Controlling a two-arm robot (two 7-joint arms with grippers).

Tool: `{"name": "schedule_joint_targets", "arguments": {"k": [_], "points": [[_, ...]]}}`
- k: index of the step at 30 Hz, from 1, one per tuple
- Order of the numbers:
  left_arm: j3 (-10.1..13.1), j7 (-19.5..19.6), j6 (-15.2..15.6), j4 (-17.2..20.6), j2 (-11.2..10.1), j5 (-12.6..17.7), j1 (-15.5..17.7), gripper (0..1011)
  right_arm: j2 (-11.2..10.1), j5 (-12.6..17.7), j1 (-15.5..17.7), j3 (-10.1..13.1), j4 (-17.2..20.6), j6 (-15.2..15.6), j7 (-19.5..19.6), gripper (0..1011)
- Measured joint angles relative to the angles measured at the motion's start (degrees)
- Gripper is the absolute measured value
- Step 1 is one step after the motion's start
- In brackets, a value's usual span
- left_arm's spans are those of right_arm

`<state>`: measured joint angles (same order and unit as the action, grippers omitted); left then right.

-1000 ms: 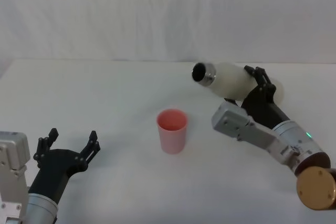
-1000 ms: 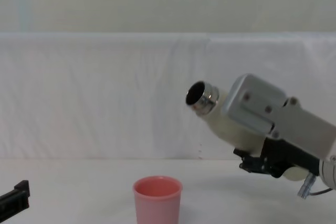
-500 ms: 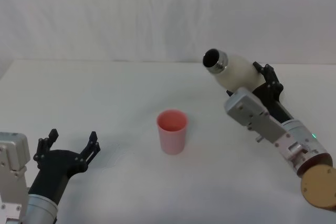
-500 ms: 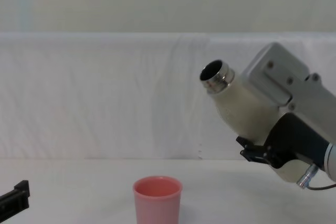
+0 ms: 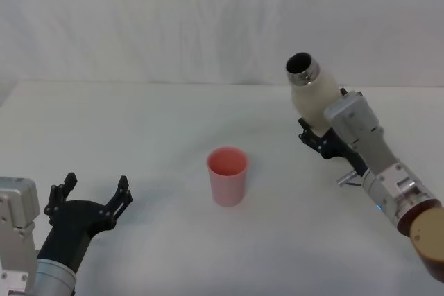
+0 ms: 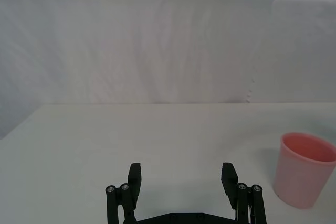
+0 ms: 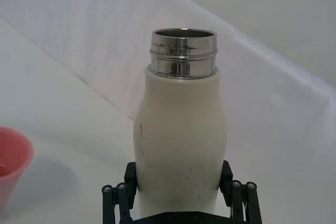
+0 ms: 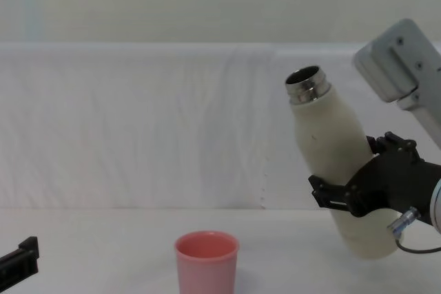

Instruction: Grasp the thermos with one hand and pour water into the cup lid.

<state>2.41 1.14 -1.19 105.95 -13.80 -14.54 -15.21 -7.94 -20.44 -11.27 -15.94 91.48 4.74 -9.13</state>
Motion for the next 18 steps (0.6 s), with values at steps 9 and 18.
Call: {"name": "schedule_joint_targets", "arguments": {"k": [9,18], "points": [[0.0,0.0,0.0,0.0,0.0,0.0,0.0,1001,1.3,6.7,0.1,2.1,0.0,1.9,-2.0,950],[0.0,0.0,0.0,0.0,0.0,0.0,0.0,1001,2.5,13.1,0.3,3.9,-0.7,3.5,-3.2,950]]}}
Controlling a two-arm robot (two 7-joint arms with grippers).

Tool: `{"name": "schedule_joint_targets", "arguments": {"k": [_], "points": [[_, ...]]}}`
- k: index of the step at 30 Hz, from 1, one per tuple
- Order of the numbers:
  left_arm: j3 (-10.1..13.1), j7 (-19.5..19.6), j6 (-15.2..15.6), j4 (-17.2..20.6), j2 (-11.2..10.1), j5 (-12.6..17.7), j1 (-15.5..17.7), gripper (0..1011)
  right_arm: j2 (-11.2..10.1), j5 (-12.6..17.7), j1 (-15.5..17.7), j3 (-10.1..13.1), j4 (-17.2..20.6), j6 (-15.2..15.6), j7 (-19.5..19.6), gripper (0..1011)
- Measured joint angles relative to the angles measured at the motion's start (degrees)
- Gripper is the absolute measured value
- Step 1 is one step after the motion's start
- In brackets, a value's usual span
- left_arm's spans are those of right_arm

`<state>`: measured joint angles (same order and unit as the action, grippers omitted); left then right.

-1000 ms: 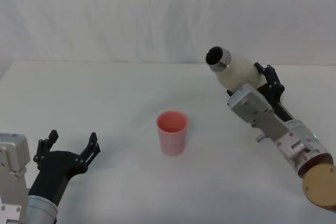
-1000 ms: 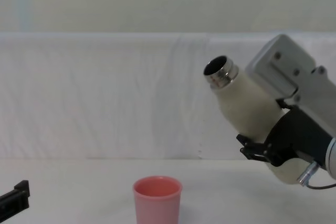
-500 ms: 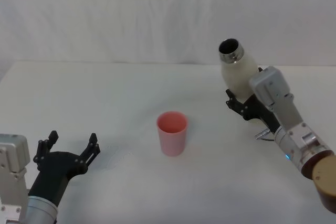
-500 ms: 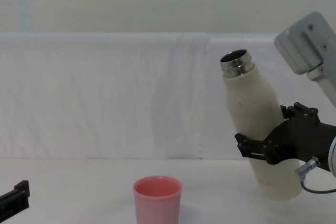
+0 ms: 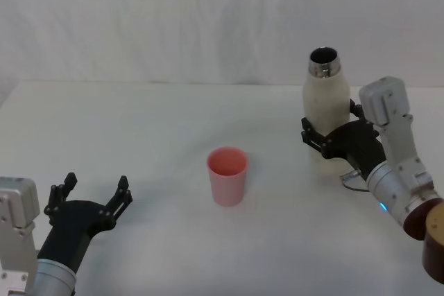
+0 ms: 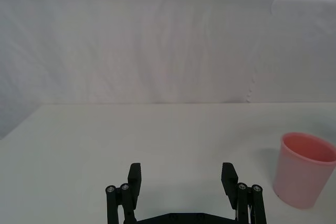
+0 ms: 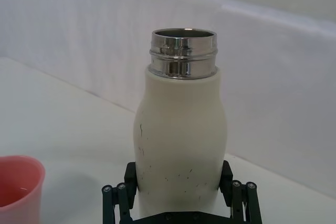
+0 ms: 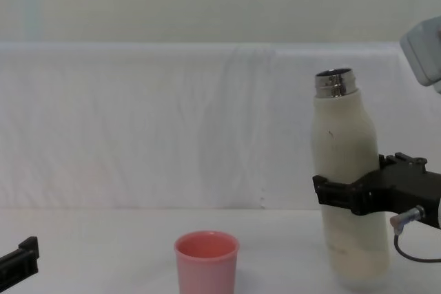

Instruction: Grasp the thermos with one hand and pour water into the cup lid.

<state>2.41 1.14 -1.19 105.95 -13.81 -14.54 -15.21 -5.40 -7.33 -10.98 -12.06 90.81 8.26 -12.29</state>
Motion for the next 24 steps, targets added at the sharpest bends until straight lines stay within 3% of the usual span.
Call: {"name": "schedule_joint_targets", "arguments": {"k": [24], "points": [[0.0,0.0,0.0,0.0,0.0,0.0,0.0,1001,1.6,10.6,-0.8,0.2,-2.4,2.2,-0.4,950]]}}
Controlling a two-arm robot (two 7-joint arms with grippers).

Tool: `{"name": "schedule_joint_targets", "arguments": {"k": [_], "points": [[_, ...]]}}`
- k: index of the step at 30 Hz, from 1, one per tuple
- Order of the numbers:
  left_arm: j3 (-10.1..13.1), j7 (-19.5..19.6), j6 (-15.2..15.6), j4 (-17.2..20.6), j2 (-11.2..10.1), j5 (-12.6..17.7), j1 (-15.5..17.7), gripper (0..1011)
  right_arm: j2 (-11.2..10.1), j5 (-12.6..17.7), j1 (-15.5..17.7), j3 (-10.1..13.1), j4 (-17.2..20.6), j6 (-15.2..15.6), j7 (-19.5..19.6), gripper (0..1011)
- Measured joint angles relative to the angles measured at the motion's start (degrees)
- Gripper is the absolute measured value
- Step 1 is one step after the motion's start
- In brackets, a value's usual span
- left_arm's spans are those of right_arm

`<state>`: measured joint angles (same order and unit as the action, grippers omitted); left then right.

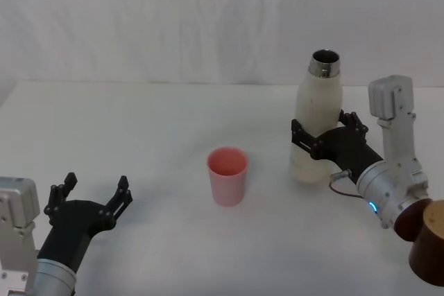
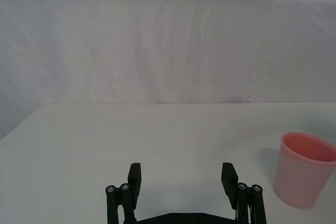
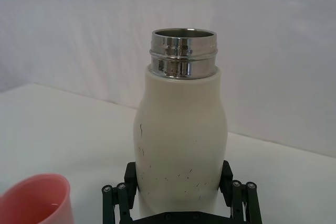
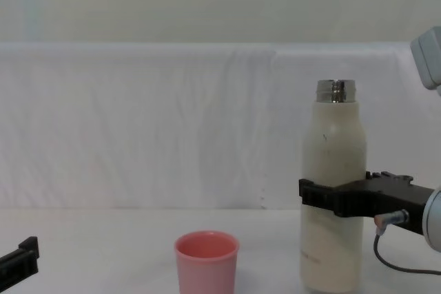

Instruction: Grasp the thermos with one hand and pour water into the cup lid.

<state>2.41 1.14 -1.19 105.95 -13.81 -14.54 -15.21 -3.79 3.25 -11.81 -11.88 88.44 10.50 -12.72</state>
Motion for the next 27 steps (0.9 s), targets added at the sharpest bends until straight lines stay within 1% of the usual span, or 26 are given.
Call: {"name": "schedule_joint_targets", "arguments": {"k": [6,10,20,27], "points": [[0.0,0.0,0.0,0.0,0.0,0.0,0.0,1001,0.1,2.0,-0.2,-0.4,-0.4,0.8,-0.2,950],[0.0,0.0,0.0,0.0,0.0,0.0,0.0,1001,-0.2,2.8,-0.4,-1.0,-0.7,1.0,-0.3,950],[0.0,0.0,0.0,0.0,0.0,0.0,0.0,1001,-1.7,3.3,-1.3,-2.7,-1.3,1.0,-0.2,950],[0.0,0.0,0.0,0.0,0.0,0.0,0.0,1001,-2.3,4.1,-1.5,-3.1,-1.5,0.7,-0.1,950]]}}
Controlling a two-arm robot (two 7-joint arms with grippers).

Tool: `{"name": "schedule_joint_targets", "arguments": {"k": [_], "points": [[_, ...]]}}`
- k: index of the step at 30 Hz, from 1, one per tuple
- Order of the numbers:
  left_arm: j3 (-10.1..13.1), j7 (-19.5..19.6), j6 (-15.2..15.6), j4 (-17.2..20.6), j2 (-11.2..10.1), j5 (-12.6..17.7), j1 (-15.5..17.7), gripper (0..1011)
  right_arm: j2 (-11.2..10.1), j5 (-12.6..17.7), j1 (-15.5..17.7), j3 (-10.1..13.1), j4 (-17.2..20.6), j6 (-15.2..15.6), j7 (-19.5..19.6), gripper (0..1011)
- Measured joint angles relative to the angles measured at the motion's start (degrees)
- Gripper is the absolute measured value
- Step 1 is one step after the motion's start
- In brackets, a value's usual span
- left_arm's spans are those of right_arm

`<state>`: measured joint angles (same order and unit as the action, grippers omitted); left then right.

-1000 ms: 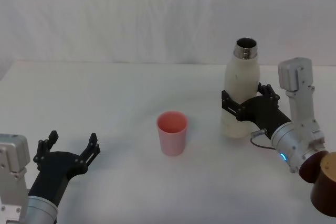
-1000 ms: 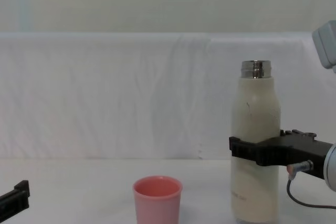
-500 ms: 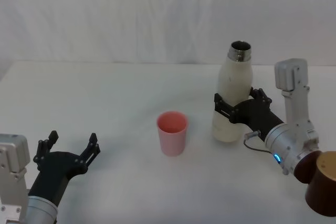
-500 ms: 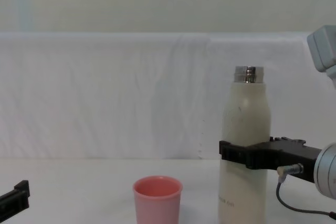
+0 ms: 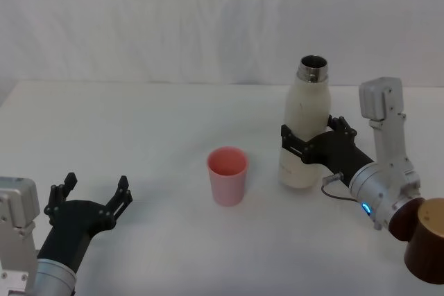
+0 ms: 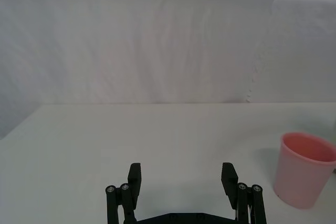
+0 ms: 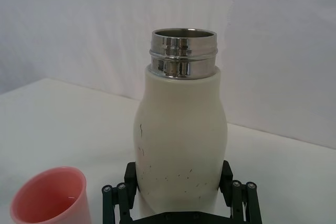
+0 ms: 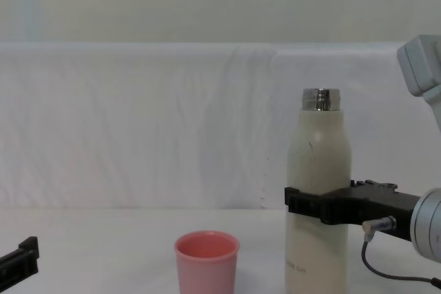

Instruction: Grasp the thermos with one hand and pour water into the cup lid.

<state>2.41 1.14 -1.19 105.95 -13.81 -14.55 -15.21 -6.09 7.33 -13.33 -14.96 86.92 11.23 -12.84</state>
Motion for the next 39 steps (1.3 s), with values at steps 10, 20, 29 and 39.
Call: {"name": "schedule_joint_targets", "arguments": {"k": [10,20,29,39], "points": [[0.0,0.0,0.0,0.0,0.0,0.0,0.0,1001,-0.6,1.2,0.1,-0.3,-0.4,-0.6,0.2,950],[0.0,0.0,0.0,0.0,0.0,0.0,0.0,1001,-1.3,1.5,0.0,-1.0,-0.8,-1.4,0.3,950],[0.0,0.0,0.0,0.0,0.0,0.0,0.0,1001,-1.7,1.6,0.0,-1.5,-1.1,-2.2,0.3,950],[0.0,0.0,0.0,0.0,0.0,0.0,0.0,1001,-2.2,1.6,-0.1,-2.0,-1.5,-2.8,0.0,950]]}}
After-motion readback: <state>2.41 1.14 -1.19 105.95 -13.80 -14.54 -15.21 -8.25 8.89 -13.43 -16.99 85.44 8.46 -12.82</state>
